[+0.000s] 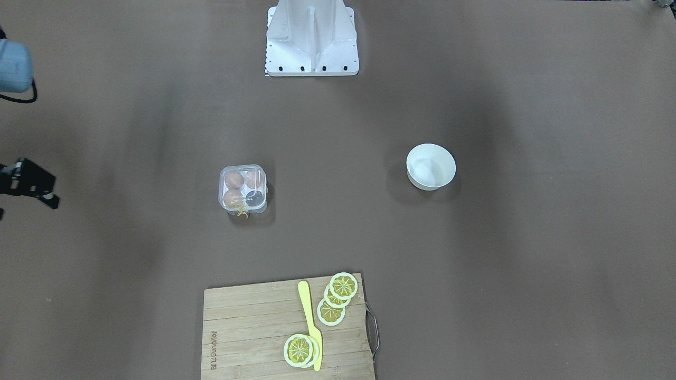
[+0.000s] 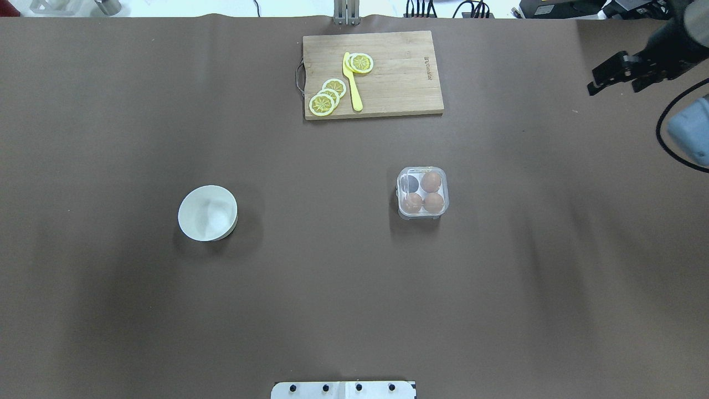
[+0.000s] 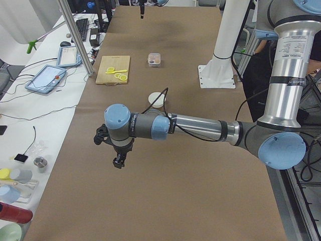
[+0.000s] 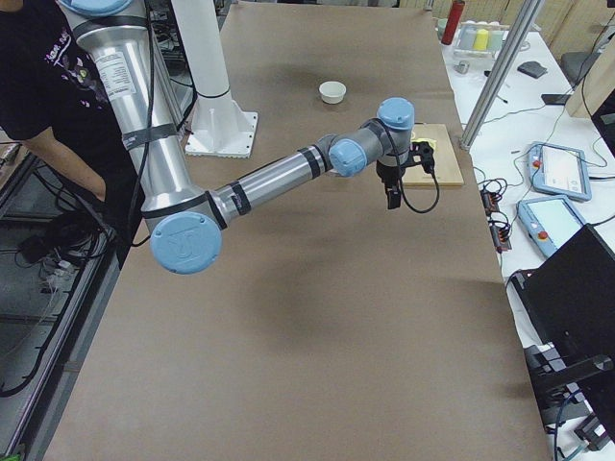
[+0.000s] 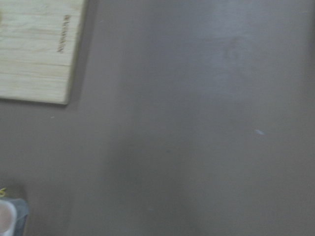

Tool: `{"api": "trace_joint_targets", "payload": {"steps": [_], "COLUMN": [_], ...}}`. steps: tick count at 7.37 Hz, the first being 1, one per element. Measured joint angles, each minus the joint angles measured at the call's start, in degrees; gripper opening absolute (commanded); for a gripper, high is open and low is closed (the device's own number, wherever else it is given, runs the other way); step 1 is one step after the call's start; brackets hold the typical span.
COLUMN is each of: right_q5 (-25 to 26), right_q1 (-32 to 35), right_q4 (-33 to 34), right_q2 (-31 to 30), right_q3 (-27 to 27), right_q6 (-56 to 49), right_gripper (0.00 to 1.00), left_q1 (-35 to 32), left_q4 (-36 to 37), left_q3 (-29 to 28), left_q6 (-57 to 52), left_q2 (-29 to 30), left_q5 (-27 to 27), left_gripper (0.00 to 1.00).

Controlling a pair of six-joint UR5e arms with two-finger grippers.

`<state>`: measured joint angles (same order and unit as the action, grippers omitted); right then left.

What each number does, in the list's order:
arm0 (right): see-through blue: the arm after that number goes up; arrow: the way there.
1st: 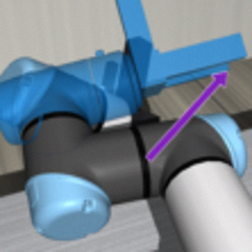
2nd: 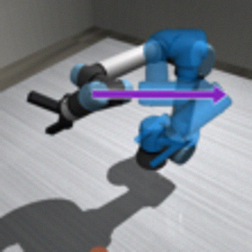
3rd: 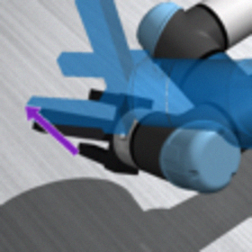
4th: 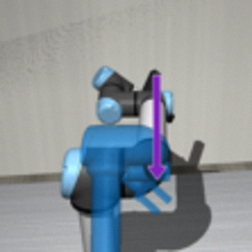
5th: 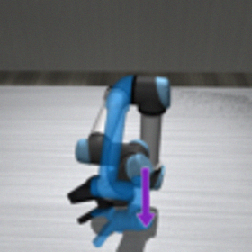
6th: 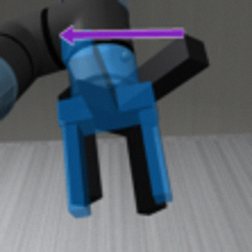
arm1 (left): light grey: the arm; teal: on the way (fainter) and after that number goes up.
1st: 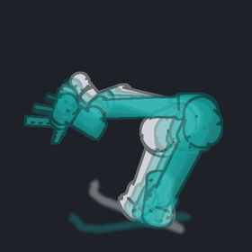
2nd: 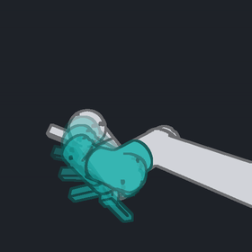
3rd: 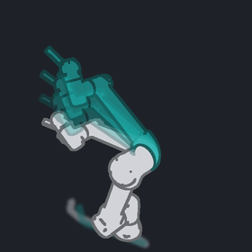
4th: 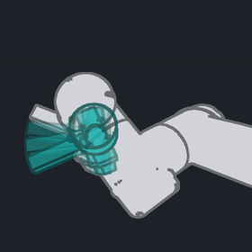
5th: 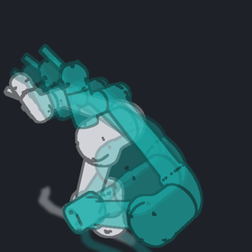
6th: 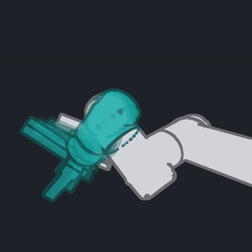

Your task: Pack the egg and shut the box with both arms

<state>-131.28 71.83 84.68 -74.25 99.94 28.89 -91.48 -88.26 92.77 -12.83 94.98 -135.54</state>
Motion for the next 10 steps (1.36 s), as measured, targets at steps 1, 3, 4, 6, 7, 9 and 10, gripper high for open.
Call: {"api": "trace_joint_targets", "payload": {"steps": [1,3,4,6,7,9,10], "right_q5": [-0.05,0.43,0.84,1.27,1.31,1.18,1.12], "right_q1": [3.12,5.94,6.5,7.0,7.27,7.98,8.24], "right_q4": [1.0,1.23,1.39,1.79,1.83,1.81,1.79], "right_q2": [-1.54,-4.42,-5.87,-8.44,-9.2,-9.74,-9.87], "right_q3": [0.3,1.36,1.23,0.01,-0.9,-2.21,-2.38], "right_q6": [-0.58,-6.7,-8.92,-10.53,-10.73,-10.85,-10.87], "right_gripper": [1.0,1.0,1.0,1.0,1.0,1.0,1.0], "left_q1": [-0.01,-0.01,-0.01,-0.01,-0.01,-0.01,-0.01], "left_q4": [0.19,0.19,0.1,-0.1,-0.18,-0.23,-0.24], "left_q3": [0.28,0.57,0.52,0.19,0.18,0.34,0.45], "left_q6": [0.0,-0.05,-0.08,-0.09,-0.09,-0.09,-0.09], "left_q2": [-0.12,-0.34,-0.4,-0.75,-0.89,-0.98,-1.03], "left_q5": [0.01,0.07,0.09,0.16,0.17,0.22,0.21], "left_gripper": [0.83,0.83,0.83,0.83,0.83,0.83,0.83]}}
